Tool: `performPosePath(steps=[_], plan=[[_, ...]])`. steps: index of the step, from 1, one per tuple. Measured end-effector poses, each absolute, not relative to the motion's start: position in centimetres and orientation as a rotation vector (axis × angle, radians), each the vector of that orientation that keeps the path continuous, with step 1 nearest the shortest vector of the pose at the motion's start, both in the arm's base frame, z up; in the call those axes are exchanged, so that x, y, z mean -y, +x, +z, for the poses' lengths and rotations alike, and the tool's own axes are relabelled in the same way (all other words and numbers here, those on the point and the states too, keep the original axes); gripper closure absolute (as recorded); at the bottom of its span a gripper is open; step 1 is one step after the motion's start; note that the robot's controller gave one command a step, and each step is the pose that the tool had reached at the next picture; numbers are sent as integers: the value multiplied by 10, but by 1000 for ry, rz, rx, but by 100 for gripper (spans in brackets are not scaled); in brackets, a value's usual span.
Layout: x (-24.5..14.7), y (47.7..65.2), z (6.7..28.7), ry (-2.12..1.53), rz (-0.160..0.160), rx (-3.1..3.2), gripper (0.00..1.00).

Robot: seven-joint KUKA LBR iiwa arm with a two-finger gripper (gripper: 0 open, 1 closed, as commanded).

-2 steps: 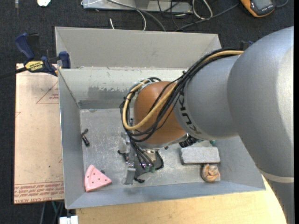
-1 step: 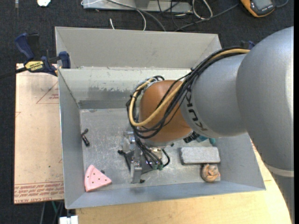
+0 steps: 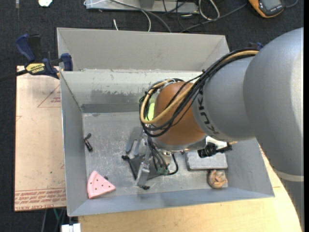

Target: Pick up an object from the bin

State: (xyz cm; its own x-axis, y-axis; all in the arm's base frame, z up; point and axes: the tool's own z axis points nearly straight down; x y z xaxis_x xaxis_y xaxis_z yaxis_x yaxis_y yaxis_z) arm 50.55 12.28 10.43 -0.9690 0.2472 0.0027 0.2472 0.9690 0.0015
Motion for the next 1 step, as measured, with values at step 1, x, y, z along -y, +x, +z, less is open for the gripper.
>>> performPosePath(steps=[1], plan=[[-101, 521, 85, 72, -7, 3145, 0]])
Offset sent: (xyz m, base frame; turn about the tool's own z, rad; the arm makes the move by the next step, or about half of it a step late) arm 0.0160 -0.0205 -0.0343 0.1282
